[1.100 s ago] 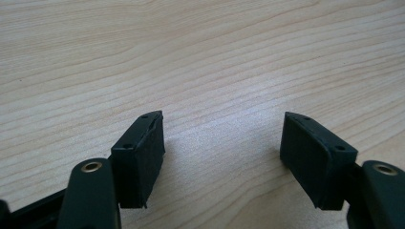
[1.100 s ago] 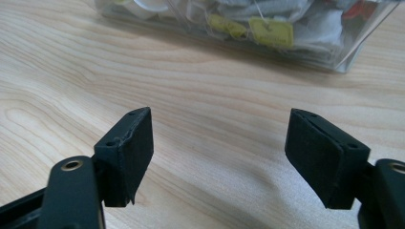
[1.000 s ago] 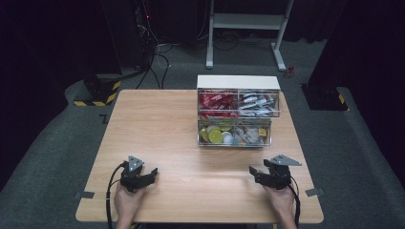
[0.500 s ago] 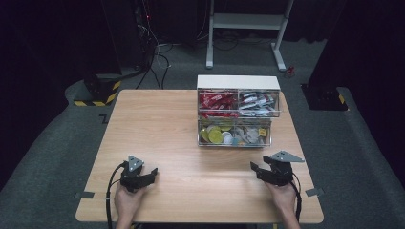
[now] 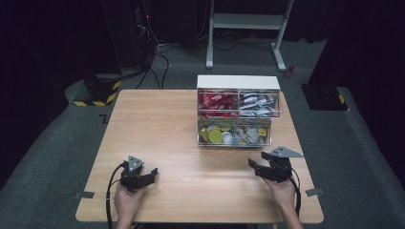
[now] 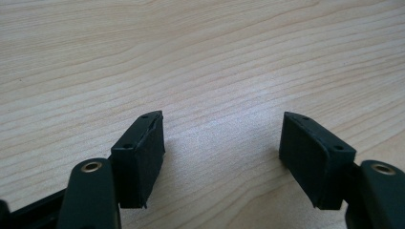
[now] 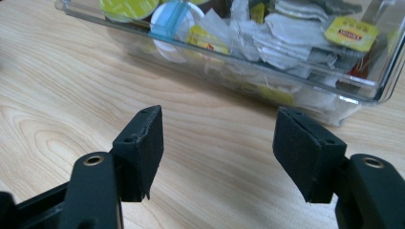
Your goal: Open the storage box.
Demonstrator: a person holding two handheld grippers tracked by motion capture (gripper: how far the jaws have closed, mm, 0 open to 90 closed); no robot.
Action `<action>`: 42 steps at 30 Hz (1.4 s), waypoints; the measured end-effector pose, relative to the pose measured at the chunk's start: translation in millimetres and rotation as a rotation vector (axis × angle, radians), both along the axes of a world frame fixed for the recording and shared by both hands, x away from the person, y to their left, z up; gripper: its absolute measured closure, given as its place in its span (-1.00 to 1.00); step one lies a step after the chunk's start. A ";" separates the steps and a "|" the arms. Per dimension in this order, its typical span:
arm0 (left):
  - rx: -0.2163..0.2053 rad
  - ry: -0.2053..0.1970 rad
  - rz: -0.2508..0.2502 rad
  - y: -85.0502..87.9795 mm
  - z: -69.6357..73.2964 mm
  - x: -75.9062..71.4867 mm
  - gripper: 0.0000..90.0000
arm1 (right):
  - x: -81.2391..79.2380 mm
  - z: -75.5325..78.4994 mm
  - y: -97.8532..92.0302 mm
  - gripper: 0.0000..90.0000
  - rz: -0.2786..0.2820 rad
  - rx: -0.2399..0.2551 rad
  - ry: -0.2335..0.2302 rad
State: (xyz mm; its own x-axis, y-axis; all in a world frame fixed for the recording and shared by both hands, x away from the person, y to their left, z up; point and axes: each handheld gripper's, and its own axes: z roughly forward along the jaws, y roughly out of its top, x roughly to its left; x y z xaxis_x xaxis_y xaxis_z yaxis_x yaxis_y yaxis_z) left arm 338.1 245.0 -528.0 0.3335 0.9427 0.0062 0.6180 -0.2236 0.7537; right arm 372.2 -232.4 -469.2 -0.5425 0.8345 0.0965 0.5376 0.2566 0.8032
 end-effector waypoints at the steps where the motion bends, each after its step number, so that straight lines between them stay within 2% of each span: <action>1: 0.000 0.000 0.000 0.0 0.0 0.0 -0.28 | 0.2 2.9 0.1 -0.24 0.000 0.012 -0.002; 14: -0.001 0.000 0.000 -0.1 0.0 0.0 -0.28 | 3.2 17.6 0.8 -0.37 0.007 0.038 -0.044; 20: -0.002 0.000 0.001 0.0 0.0 0.0 -0.28 | 8.3 26.8 2.1 -0.43 0.040 0.063 -0.034; 24: -0.002 0.000 0.000 0.0 0.0 0.0 -0.28 | 10.0 33.5 5.7 -0.51 0.056 0.049 -0.052; 25: -0.002 0.001 0.000 0.0 0.0 0.0 -0.28 | 10.5 37.0 6.6 -0.50 0.061 0.049 -0.071; 30: -0.003 0.000 -0.001 0.1 0.0 0.0 -0.28 | 13.0 44.0 6.4 -0.49 0.076 0.069 -0.086; 36: -0.002 0.000 0.000 0.0 0.0 0.0 -0.28 | 16.9 52.3 7.2 -0.42 0.081 0.068 -0.110; 39: -0.001 0.000 0.000 -0.1 0.0 0.0 -0.28 | 19.5 54.8 9.0 -0.32 0.088 0.066 -0.095; 42: -0.001 0.000 0.000 -0.1 0.0 0.0 -0.28 | 22.9 55.1 11.9 -0.28 0.089 0.035 -0.078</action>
State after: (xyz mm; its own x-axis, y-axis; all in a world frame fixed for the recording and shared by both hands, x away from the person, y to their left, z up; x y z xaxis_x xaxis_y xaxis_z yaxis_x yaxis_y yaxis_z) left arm 338.1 244.9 -528.1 0.3331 0.9429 0.0052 0.6184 -0.2227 0.7537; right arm 395.1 -220.5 -414.1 -0.6212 0.7796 0.0790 0.4494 0.2718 0.8509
